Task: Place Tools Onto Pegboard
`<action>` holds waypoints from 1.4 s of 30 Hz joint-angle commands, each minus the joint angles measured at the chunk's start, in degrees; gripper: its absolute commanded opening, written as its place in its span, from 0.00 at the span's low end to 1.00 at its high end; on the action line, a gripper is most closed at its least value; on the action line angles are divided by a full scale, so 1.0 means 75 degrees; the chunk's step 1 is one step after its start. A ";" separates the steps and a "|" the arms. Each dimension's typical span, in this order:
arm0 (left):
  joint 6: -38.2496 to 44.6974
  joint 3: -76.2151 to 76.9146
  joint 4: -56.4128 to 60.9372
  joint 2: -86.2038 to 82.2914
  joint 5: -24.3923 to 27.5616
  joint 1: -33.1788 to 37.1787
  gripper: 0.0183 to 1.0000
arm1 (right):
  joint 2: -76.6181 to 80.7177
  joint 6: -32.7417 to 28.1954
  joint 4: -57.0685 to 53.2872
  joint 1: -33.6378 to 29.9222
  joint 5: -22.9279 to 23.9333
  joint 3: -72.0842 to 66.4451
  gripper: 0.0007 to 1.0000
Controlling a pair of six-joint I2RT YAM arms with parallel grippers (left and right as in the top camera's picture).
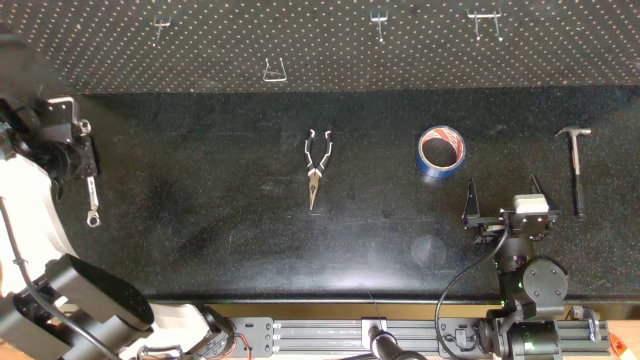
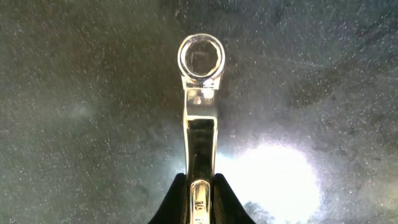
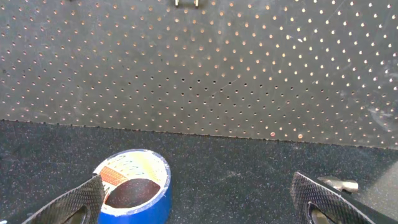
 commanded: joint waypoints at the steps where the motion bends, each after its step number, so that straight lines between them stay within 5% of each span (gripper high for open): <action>1: -0.0079 -0.0184 0.0510 -0.0944 0.0122 -0.0178 0.01 | -0.0038 0.0035 -0.0044 0.0044 -0.0064 -0.0012 0.98; 11: -0.0102 -0.1116 0.1769 -0.3550 0.0073 -0.1376 0.01 | -0.0038 0.0035 -0.0044 0.0044 -0.0064 -0.0012 0.97; 15: -0.0329 -0.3555 0.3818 -0.4704 0.0076 -0.1378 0.01 | -0.0038 0.0038 -0.0044 0.0044 -0.0064 -0.0012 0.98; 20: -0.2302 -0.5123 0.6528 -0.5036 0.0941 -0.1378 0.01 | -0.0035 0.0035 -0.0044 0.0044 -0.0064 -0.0012 0.97; 23: -0.2267 -0.5931 0.7554 -0.5030 0.0933 -0.1859 0.01 | -0.0035 0.0035 -0.0044 0.0044 -0.0064 -0.0012 0.98; 28: -0.2276 -0.6006 0.8378 -0.4540 -0.0545 -0.3573 0.01 | -0.0035 0.0035 -0.0047 0.0047 -0.0064 -0.0012 0.98; 42: -0.2935 -0.5260 0.9932 -0.3337 -0.0612 -0.3864 0.01 | -0.0035 0.0035 -0.0044 0.0047 -0.0064 -0.0012 0.98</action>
